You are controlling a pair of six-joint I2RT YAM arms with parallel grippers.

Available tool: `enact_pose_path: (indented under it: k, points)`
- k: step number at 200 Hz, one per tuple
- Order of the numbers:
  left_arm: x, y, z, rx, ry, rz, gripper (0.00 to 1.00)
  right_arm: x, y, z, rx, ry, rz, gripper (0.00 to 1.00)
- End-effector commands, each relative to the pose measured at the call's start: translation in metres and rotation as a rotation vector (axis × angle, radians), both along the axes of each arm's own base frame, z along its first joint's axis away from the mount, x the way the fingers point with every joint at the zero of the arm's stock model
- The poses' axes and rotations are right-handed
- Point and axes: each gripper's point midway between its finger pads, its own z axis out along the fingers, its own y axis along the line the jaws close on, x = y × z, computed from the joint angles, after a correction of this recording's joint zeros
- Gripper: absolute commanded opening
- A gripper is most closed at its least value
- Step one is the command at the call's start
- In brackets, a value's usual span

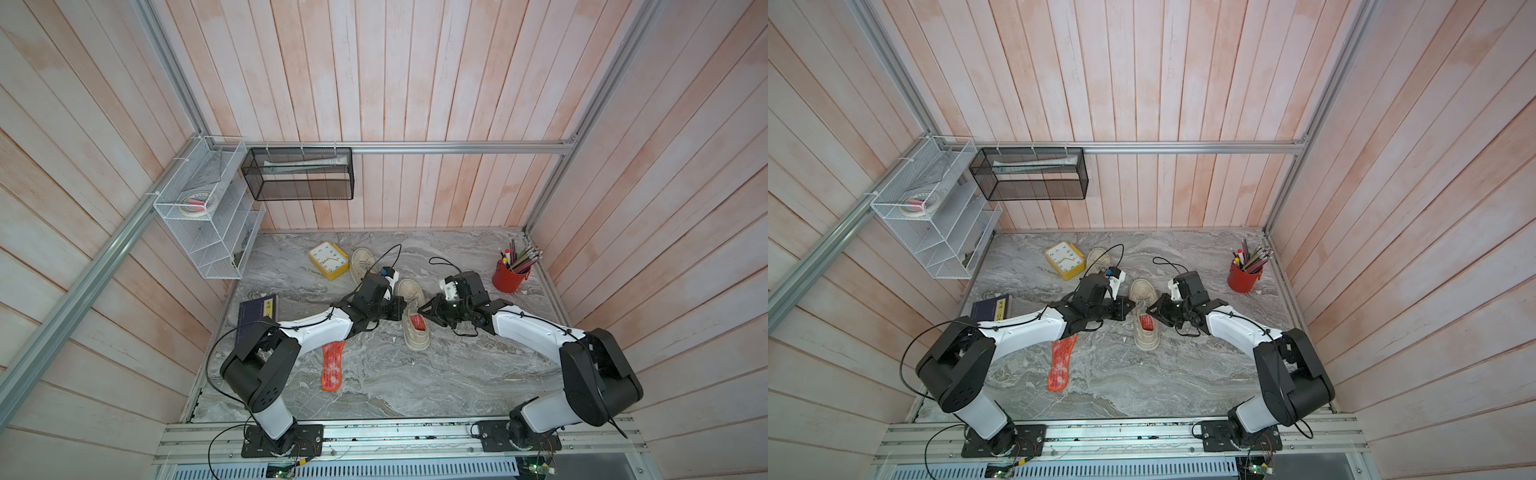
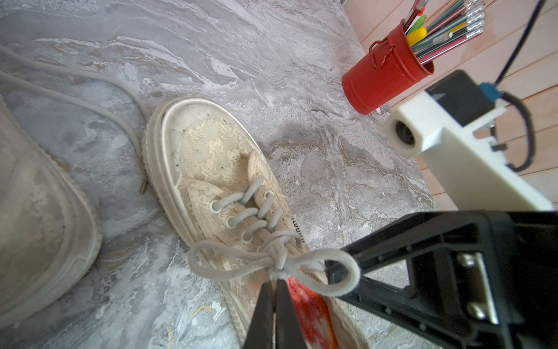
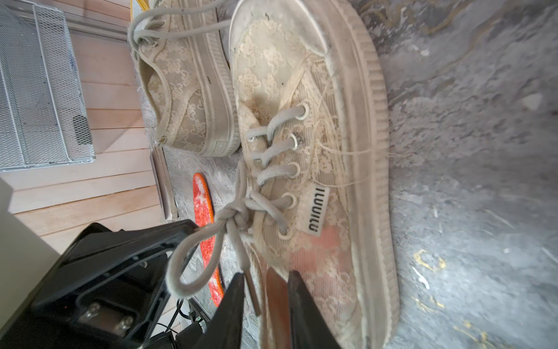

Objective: Remove the insole from the shoe
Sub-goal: Untie the shoelace on the shoe.

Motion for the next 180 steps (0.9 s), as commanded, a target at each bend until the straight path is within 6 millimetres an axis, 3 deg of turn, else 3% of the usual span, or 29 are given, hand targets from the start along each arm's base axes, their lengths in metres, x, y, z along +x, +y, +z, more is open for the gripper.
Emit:
enact_pose_path:
  k: [1,37,98,180]
  points:
    - [0.003,0.005,-0.004,0.011,0.006,0.018,0.00,0.006,0.009,0.009,0.031,-0.027,0.022,0.19]
    - [0.002,0.005,-0.007,0.015,0.013,0.019,0.00,0.007,0.011,0.015,0.042,-0.043,0.022,0.00]
    - [0.002,0.007,-0.010,0.023,0.020,0.023,0.00,0.010,-0.002,0.062,0.047,-0.128,-0.016,0.00]
    - [0.000,0.009,-0.013,0.034,0.026,0.024,0.00,0.017,-0.042,0.142,0.041,-0.271,-0.113,0.00]
